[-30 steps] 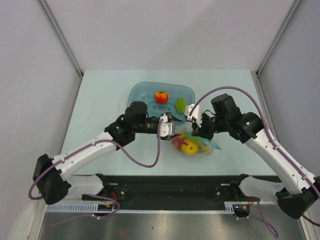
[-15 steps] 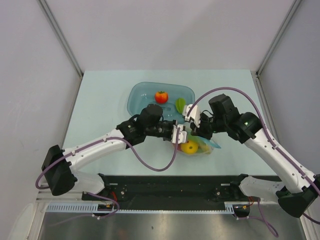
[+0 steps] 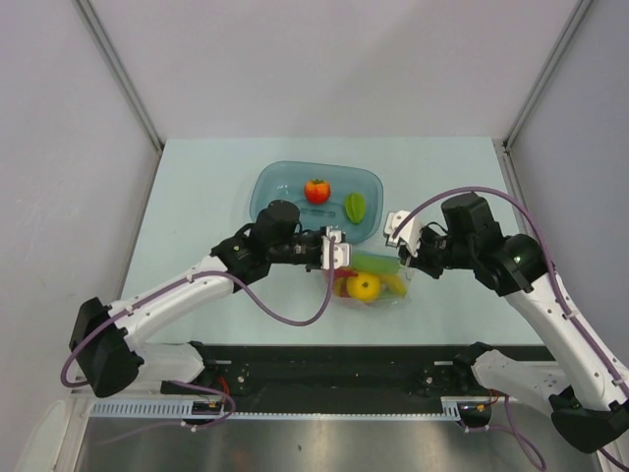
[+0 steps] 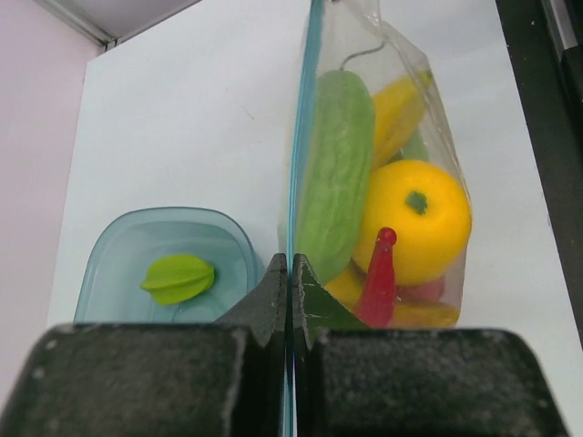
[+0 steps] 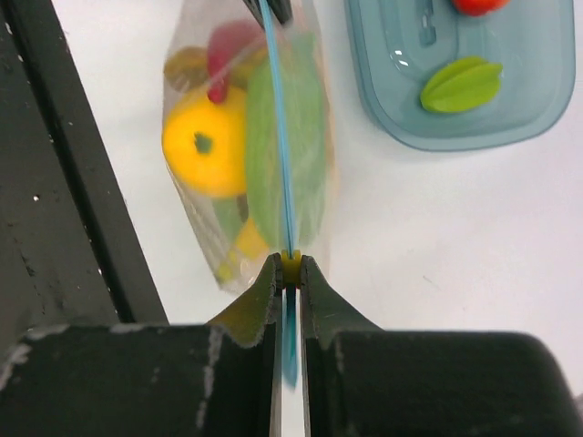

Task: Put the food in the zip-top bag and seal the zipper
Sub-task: Zip the zipper food storage bag at the center of the board, then place the zipper food storage bag at the center of the board.

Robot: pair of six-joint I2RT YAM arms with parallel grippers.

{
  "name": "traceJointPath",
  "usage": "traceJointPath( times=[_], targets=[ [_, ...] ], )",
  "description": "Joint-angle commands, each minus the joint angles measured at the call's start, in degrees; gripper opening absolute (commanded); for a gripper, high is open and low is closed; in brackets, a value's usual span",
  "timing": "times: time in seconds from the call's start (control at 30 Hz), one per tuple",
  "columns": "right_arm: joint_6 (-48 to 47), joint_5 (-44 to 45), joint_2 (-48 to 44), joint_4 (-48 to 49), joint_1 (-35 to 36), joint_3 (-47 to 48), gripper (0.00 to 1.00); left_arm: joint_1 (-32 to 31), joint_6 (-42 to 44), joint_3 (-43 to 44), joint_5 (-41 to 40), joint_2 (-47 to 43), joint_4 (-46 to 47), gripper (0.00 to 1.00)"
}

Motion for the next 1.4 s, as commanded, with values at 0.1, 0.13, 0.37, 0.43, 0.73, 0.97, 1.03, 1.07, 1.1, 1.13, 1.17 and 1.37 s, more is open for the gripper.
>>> traceJointPath(
  times=[0.1,0.13,0.37,0.43,0.73,0.97,1.03,1.07,1.1,1.13,1.17,1.37],
  targets=[
    [-4.58,2.96,-3.84,-9.04,-4.63,1.84,0.0,2.72,0.12,-2.6,-4.73,-7.95,-3.0,0.0],
    [-4.58,2.88,-3.93,-9.22,-4.8,1.75,0.0,2.72,0.04,-2.87,-4.99,-9.09,-3.35,0.0],
    [-1.69,0.59,-2.53,-6.76,-4.37,2.1,0.13,4.13,-2.94,-1.38,-5.7,-13.83,-9.05,0.0],
    [1.29,0.33,-1.56,-5.0,-3.66,3.15,0.41,5.09,-3.92,0.11,-5.0,-15.24,-11.52,0.0],
    [11.84,0.59,2.74,2.64,-3.22,1.66,1.0,21.34,-0.59,7.22,-2.54,-24.92,-30.14,0.0],
    [17.21,-1.61,4.68,4.4,-3.49,1.05,1.0,43.57,6.79,11.72,6.32,-20.89,-31.31,0.0],
    [17.66,-1.69,4.51,4.67,-3.57,0.78,1.0,51.74,8.03,13.82,8.97,-15.81,-27.73,0.0],
    [17.83,-1.78,4.51,4.76,-3.49,0.78,1.0,53.94,8.56,14.96,11.5,-13.34,-26.57,0.0],
    [17.83,-1.87,4.51,4.67,-3.49,0.87,1.0,57.62,8.91,17.5,12.49,-11.23,-25.26,0.0],
    [17.83,-1.7,4.68,4.67,-3.4,0.96,1.0,59.22,9.35,19.35,13.63,-5.72,-23.59,0.0],
    [17.83,-1.61,4.77,4.58,-3.4,1.05,1.0,61.5,9.87,21.63,15.64,-2.8,-23.57,0.0],
    [18.45,-0.73,4.33,3.35,-3.31,2.01,1.0,65.56,11.72,48.69,18.73,22.31,-29.27,0.0]
  ],
)
